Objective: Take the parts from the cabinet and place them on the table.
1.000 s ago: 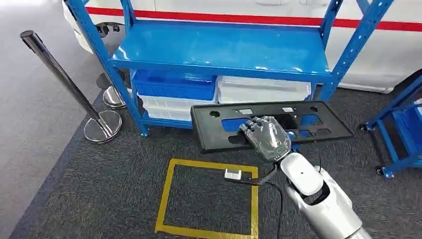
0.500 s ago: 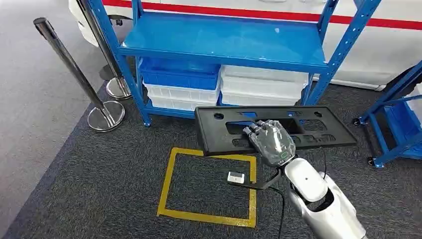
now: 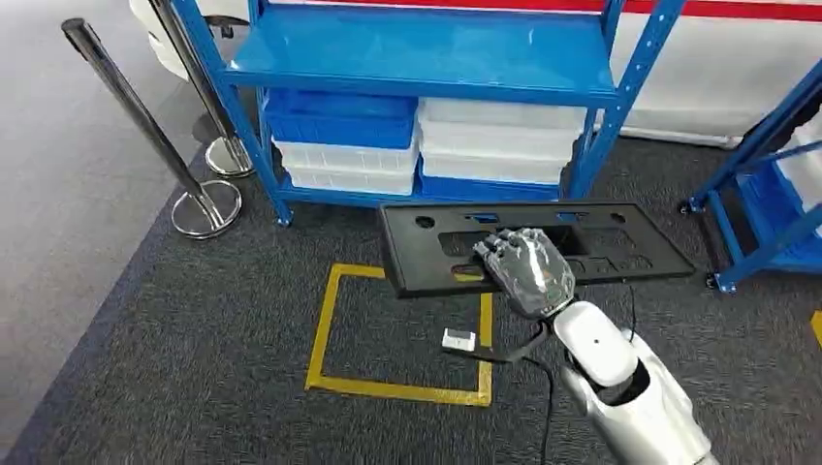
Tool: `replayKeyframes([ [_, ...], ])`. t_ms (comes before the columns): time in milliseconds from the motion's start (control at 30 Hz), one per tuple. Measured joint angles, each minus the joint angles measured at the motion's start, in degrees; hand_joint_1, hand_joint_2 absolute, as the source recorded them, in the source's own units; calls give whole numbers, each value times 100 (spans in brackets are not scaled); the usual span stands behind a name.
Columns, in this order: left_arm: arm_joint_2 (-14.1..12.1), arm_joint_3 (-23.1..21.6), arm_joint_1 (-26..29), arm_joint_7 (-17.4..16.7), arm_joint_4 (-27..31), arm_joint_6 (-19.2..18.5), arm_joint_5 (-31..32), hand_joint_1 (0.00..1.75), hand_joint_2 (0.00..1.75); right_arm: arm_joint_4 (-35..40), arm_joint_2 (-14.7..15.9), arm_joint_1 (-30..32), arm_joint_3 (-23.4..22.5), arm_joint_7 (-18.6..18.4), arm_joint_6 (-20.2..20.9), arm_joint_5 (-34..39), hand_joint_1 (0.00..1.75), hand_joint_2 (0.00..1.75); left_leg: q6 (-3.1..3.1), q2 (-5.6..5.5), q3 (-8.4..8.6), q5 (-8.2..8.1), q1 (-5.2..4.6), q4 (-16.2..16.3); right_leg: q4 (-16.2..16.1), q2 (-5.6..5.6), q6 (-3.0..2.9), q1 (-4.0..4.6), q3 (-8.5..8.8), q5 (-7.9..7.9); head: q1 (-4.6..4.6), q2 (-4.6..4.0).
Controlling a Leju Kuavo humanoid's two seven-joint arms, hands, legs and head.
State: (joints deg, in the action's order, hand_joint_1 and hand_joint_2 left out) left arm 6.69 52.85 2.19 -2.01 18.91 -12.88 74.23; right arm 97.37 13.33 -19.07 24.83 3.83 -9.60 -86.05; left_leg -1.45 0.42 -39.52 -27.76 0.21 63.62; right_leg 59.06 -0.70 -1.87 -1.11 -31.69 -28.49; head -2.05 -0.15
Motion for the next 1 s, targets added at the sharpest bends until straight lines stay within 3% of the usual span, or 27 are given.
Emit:
replayKeyframes([
  [33, 2, 0, -2, 22, 0, -61, 24, 0, 175, -2, 20, -10, 0, 15, 2, 13, 175, 175, -27, 0, -110, -301, 12, 418, -2, 0, -8, 4, -65, 29, 0, 0],
  [67, 2, 0, 5, 31, 0, -105, 75, 0, 175, -13, 24, -31, 0, 39, 2, 24, 175, 175, -51, 0, -207, -493, 19, 839, 1, -36, -19, 10, -128, 74, 0, 0],
  [100, 2, 0, -5, 26, 0, -127, 129, 0, 175, -39, 26, -53, 4, 50, 4, 33, 175, 175, -66, 0, -266, -502, 26, 1174, 4, -63, -21, 17, -188, 117, 0, 0],
  [133, 2, 0, -14, 6, 0, -124, 164, 0, 175, -66, 26, -70, 11, 50, 4, 46, 175, 175, -68, 0, -230, -346, 30, 1260, 8, -85, -13, 21, -237, 156, 0, 0],
  [200, 4, 2, -28, -15, 0, -96, 194, 0, 175, -112, 26, -93, 17, 55, 4, 63, 175, 175, -45, 11, 153, 67, 30, 790, 11, -154, 6, 26, -299, 207, 0, 0],
  [233, 2, 4, -36, -31, 0, -85, 195, 0, 175, -122, 26, -100, 18, 57, 4, 66, 175, 175, -12, 51, 504, 202, 28, 269, 12, -201, 23, 29, -305, 221, 0, 0],
  [267, 2, 9, -48, -33, 0, -63, 197, 0, 175, -122, 26, -114, 17, 57, 4, 68, 175, 175, 26, 195, 790, 139, 2, -220, 12, -245, 37, 32, -299, 230, 0, 0],
  [300, 0, 22, -67, -37, 2, -41, 199, 0, 175, -125, 26, -140, 17, 57, 2, 72, 175, 175, 74, 272, 966, 28, -85, -490, 11, -306, 71, 45, -318, 249, 0, 0],
  [400, 4, 83, -84, -44, 2, -22, 192, 0, 175, -142, 26, -213, 20, 66, 7, 92, 175, 175, 159, 149, 911, 25, -108, -617, -18, -471, 175, 40, -328, 327, 0, 0],
  [433, 4, 125, -80, -46, 2, -15, 190, 0, 175, -142, 26, -227, 20, 68, 13, 114, 175, 175, 230, 101, 944, 87, -67, -712, -13, -513, 199, 67, -330, 312, 0, 0],
  [467, 26, 142, -72, -46, 2, -13, 190, 0, 175, -160, 16, -250, 22, 74, 20, 122, 175, 175, 260, 59, 965, 142, -46, -761, 76, -298, 226, 20, -365, 205, 2, 0],
  [500, 26, 151, -77, -48, 2, -13, 190, 0, 175, -168, -15, -278, 22, 90, 20, 127, 175, 175, 296, 20, 937, 165, -33, -768, 343, -121, 233, 20, -483, -15, 2, 0],
  [567, 26, 183, -89, -55, 2, -15, 195, 0, 175, -197, -37, -285, 22, 101, 26, 144, 175, 175, 348, -71, 879, 202, -35, -741, 1276, 23, 248, 18, -873, -478, 2, 0],
  [600, 28, 197, -94, -70, 2, -15, 199, 0, 175, -223, -39, -280, 24, 105, 31, 153, 175, 175, 350, -129, 850, 209, -41, -721, 1644, 39, 260, 19, -1031, -591, 2, 0],
  [633, 28, 221, -101, -83, 2, -17, 205, 0, 175, -251, -40, -280, 33, 116, 31, 168, 175, 175, 348, -198, 822, 214, -40, -691, 1769, 43, 267, 18, -1081, -555, 0, 0],
  [700, 31, 278, -106, -112, 2, -20, 238, 0, 175, -302, -39, -299, 63, 118, 37, 188, 175, 175, 329, -329, 794, 202, -32, -623, 1239, 50, 272, -2, -775, -152, 0, 0],
  [733, 39, 286, -114, -142, 2, -20, 260, 0, 175, -326, -42, -325, 79, 133, 39, 199, 175, 175, 298, -404, 776, 180, -31, -567, 720, 122, 271, -27, -507, 117, 0, 0],
  [767, 44, 299, -125, -166, 2, -15, 275, 0, 175, -347, -41, -362, 103, 144, 42, 214, 175, 175, 267, -453, 725, 150, -25, -497, 355, 325, 264, -58, -347, 219, 2, 0],
  [800, 44, 317, -150, -186, 2, 7, 289, 0, 175, -374, -46, -407, 129, 149, 52, 227, 175, 175, 224, -498, 631, 123, -64, -383, 243, 451, 256, -55, -306, 144, 0, 0],
  [900, 46, 411, -173, -238, 7, 70, 341, 0, 175, -422, -44, -460, 208, 151, 138, 315, 175, 175, 127, -659, 509, 190, 1, -379, 220, 297, 204, -16, -338, 97, 0, 0],
  [933, 44, 437, -168, -245, 9, 74, 345, 0, 175, -428, -44, -469, 232, 151, 144, 334, 175, 175, 102, -702, 470, 180, -15, -369, 169, 224, 164, -62, -326, 123, 2, 0],
  [1000, 68, 455, -167, -247, 13, 72, 348, 0, 175, -442, -13, -510, 258, 151, 153, 367, 175, 175, 18, -266, 368, -38, -22, -80, 124, 99, 108, -68, -300, 151, 0, 0],
])
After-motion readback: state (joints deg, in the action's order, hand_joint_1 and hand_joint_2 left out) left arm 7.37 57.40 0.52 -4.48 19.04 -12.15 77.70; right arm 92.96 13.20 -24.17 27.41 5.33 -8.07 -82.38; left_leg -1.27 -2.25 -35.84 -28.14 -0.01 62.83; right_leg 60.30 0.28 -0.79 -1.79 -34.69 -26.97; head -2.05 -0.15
